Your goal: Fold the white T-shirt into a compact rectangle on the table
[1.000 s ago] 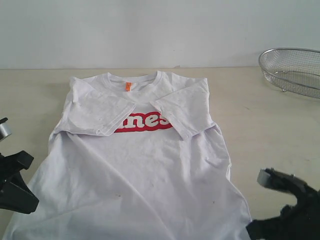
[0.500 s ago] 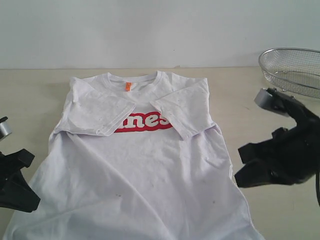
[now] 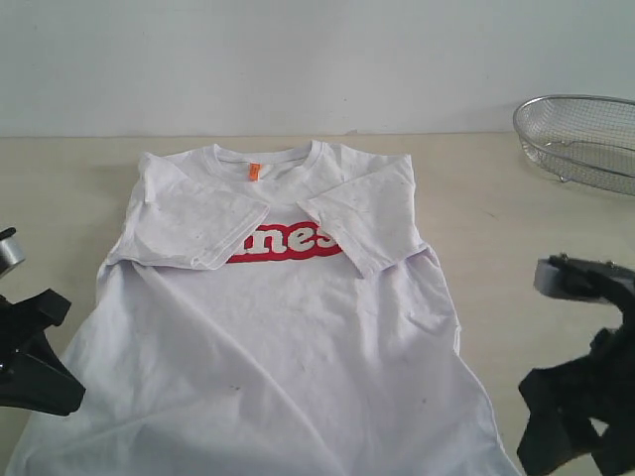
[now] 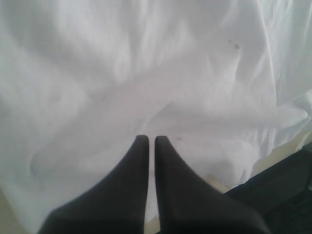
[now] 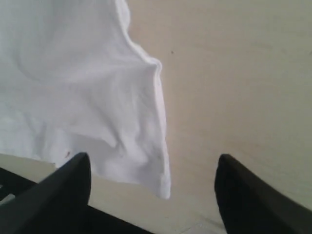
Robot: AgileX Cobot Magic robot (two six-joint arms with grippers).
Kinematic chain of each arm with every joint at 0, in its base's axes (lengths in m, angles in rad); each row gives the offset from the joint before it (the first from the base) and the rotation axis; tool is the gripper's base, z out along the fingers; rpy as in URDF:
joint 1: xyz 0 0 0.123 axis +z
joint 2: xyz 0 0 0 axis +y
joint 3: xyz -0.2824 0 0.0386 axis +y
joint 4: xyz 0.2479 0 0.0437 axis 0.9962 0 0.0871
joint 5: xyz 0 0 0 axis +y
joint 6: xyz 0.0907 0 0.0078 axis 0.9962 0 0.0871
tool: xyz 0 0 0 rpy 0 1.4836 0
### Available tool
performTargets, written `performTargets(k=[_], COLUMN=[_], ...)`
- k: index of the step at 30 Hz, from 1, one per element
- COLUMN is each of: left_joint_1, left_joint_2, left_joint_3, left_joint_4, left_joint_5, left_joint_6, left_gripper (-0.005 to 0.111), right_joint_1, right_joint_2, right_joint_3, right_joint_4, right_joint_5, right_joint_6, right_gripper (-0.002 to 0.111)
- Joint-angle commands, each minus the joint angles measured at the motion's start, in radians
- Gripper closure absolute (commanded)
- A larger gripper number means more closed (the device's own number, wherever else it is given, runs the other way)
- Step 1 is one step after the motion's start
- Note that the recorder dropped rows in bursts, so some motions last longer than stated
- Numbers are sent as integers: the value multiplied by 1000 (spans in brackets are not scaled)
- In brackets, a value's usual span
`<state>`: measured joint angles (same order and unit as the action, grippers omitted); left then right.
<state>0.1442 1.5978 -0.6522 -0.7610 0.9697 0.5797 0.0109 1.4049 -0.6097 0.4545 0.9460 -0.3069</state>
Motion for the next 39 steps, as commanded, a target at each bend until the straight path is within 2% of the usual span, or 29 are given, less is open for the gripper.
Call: performTargets(k=[1, 4, 11, 16, 18, 19, 21, 22, 31, 39], left_joint_1=[-5, -5, -5, -5, -5, -5, -5, -5, -5, -5], left_joint_2=[-9, -9, -9, -9, -9, -9, -9, -9, -9, -9], left_joint_3=[1, 1, 1, 1, 1, 1, 1, 1, 1, -54], left_joint_4=[-20, -20, -20, -20, -20, -20, -20, -20, -20, -20], left_joint_5=[-2, -2, 5, 9, 10, 13, 13, 13, 13, 25], left_joint_6=[10, 10, 12, 12, 12, 12, 12, 12, 15, 19], left_gripper=[102, 102, 102, 102, 102, 102, 102, 102, 102, 102], right_joint_1=[1, 1, 1, 110, 155, 175, 198, 203, 209, 209], right_joint_2=[40, 91, 228, 314, 334, 341, 341, 339, 267, 175], right_joint_3=[101, 145, 179, 179, 179, 179, 172, 165, 9, -185], right_joint_4=[56, 87, 336, 363, 363, 363, 358, 350, 348, 348], right_joint_5=[-98, -167, -232, -317, -372, -394, -401, -392, -216, -226], right_joint_6=[-19, -21, -223, -248, -219, -215, -241, -255, -296, -296], right_gripper=[46, 46, 46, 48, 61, 72, 103, 108, 109, 109])
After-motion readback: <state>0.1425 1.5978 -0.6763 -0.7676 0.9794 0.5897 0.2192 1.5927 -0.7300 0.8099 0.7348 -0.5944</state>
